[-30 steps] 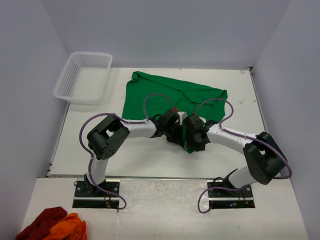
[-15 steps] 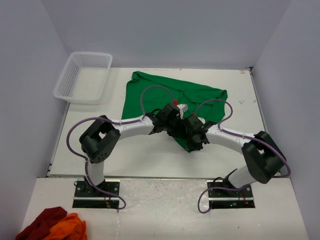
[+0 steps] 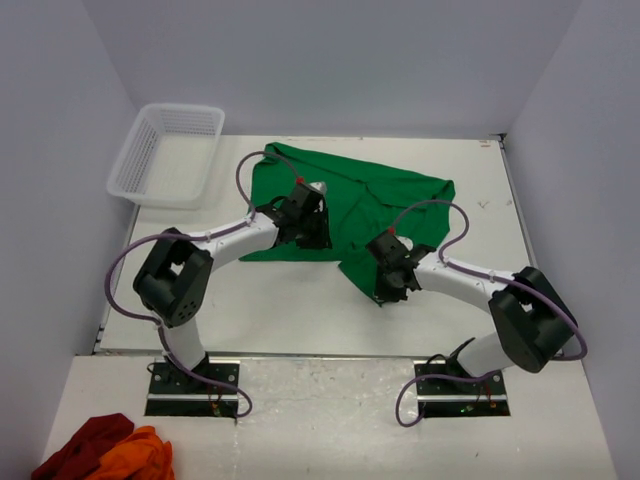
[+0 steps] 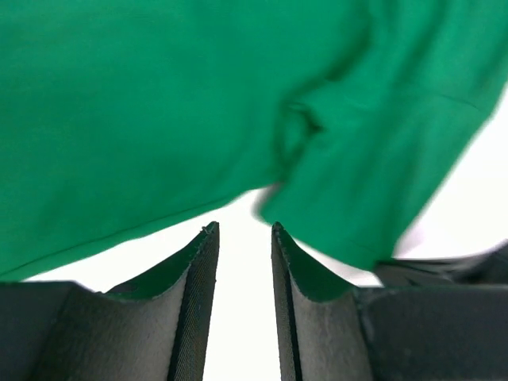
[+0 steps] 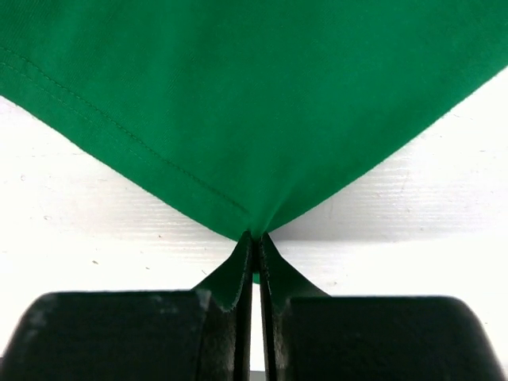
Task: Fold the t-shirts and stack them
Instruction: Flatten out the tshirt
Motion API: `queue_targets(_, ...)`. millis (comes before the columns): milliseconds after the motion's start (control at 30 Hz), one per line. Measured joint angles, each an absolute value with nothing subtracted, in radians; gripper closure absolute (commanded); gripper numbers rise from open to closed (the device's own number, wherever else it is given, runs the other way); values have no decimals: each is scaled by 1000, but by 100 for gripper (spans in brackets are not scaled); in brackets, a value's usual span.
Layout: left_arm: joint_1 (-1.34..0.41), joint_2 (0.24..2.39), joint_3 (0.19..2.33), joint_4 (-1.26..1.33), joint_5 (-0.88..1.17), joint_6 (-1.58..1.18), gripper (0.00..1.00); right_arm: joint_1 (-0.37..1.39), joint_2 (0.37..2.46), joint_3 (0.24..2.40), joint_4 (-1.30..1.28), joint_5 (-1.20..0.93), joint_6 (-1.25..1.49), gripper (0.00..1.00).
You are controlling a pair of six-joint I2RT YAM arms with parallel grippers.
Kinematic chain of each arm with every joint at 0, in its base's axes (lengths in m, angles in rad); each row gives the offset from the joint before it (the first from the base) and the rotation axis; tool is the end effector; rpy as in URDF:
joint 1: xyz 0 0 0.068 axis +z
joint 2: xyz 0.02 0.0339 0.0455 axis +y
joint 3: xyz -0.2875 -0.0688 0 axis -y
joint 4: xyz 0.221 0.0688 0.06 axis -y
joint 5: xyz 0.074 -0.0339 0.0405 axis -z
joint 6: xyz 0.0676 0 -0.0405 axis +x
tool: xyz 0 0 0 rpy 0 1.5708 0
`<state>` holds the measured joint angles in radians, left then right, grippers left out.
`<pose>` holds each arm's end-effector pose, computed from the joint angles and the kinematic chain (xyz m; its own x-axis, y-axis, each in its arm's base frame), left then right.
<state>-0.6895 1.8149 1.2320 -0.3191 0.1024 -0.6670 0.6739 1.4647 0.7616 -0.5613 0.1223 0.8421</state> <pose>0.3001 -0.2564 0.2101 -0.8973 -0.0577 -0.4375 0.1611 0.8801 -0.4466 0.1923 0.1430 0.1677 -0.9367 0.1995 -0.2876 0.1625 0.9756 0.1476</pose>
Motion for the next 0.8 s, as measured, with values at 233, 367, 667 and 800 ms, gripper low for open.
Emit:
queue_targets(233, -662, 1621, 1121, -422, -42, -683, 47, 675, 1443, 768, -579, 138, 829, 100)
queue_targets(367, -634, 1530, 1078, -475, -120, -688, 43, 675, 1443, 776, -576, 136, 806, 100)
queue_targets(667, -430, 1575, 1056, -570, -208, -668, 44, 677, 1428, 778, -561, 113, 770, 100)
queue_targets(800, -367, 1616, 1056, -592, -208, -651, 46, 680, 1403, 778, -556, 109, 762, 100)
